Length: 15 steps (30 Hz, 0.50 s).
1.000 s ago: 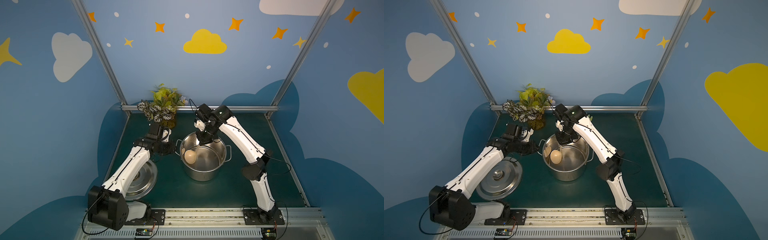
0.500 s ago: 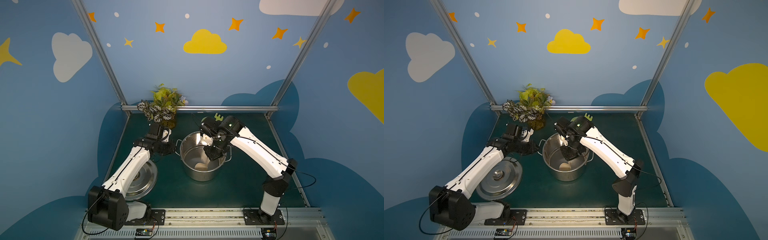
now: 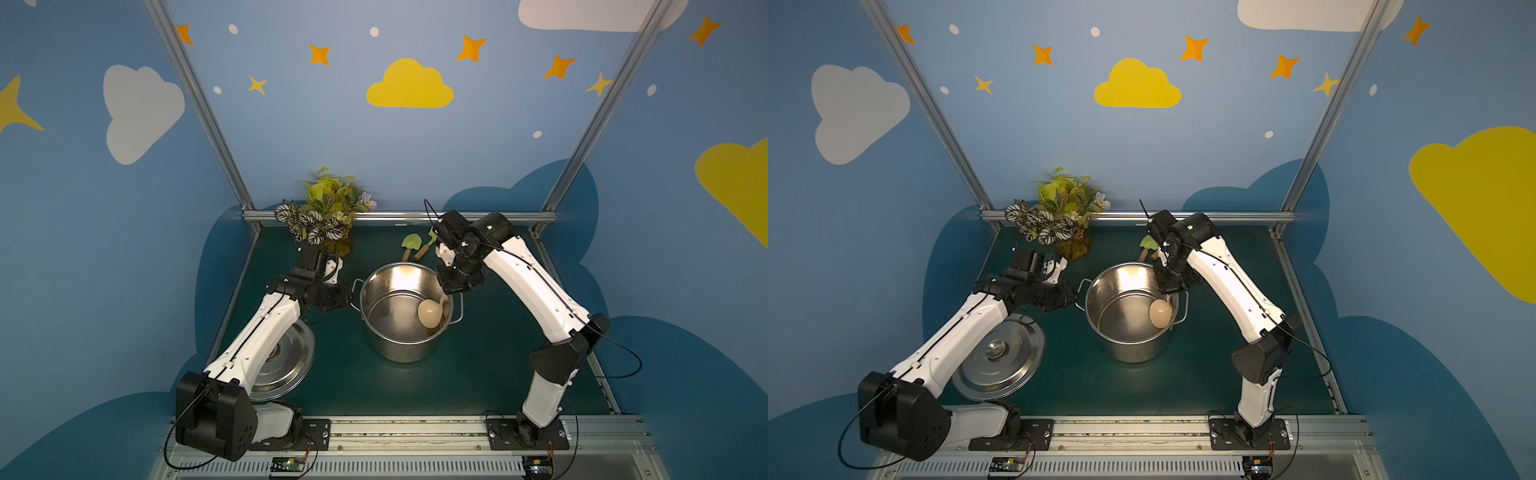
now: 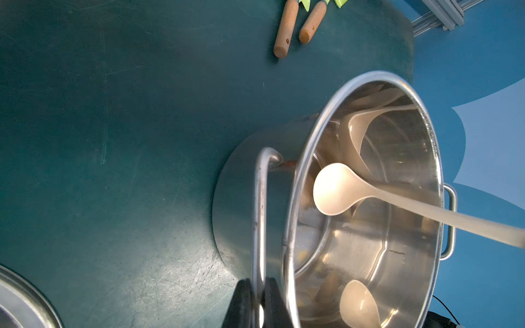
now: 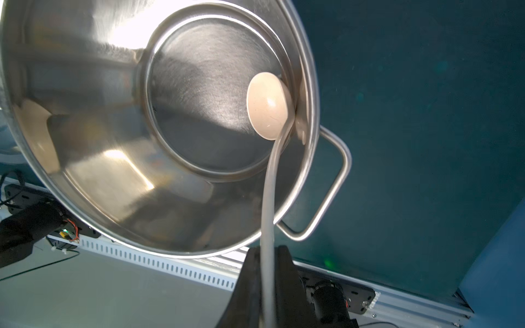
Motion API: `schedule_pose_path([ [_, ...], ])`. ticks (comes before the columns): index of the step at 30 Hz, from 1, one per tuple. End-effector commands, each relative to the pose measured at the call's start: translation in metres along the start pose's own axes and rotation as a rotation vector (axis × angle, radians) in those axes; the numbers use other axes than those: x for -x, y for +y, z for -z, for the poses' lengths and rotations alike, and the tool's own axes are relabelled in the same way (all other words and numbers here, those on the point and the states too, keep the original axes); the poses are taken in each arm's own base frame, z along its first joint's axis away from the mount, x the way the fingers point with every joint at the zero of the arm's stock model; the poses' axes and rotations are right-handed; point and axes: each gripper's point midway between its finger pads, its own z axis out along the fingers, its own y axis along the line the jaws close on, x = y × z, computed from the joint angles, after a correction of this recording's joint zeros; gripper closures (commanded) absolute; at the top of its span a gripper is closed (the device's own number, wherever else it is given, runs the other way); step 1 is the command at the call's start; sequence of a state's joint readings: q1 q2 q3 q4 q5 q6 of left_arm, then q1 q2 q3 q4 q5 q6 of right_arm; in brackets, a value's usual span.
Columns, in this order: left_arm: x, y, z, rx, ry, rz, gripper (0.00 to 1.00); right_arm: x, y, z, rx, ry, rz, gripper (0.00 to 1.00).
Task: Stir the soup with a spoon
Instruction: Stir the soup in the pan with a stick.
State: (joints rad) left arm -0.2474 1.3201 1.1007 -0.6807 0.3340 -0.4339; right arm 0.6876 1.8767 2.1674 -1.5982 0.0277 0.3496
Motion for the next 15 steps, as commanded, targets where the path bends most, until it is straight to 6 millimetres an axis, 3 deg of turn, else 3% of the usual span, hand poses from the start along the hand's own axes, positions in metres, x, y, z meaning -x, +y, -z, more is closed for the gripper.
schedule_pose_path([
  [1,-0.024,0.007,-0.012,0.015,0.091,0.014,0.97,0.022,0.01,-0.007,0.028,-0.017,0.019,1.0],
  [5,-0.027,0.004,-0.015,0.011,0.106,0.01,0.97,0.044,0.043,-0.011,0.111,-0.043,0.061,1.0],
  [8,-0.029,0.002,-0.016,0.013,0.109,0.002,0.97,0.048,0.073,-0.012,0.183,-0.047,0.108,1.0],
  [15,-0.029,0.002,-0.015,0.016,0.107,-0.005,0.97,0.022,0.112,-0.009,0.234,-0.013,0.188,1.0],
])
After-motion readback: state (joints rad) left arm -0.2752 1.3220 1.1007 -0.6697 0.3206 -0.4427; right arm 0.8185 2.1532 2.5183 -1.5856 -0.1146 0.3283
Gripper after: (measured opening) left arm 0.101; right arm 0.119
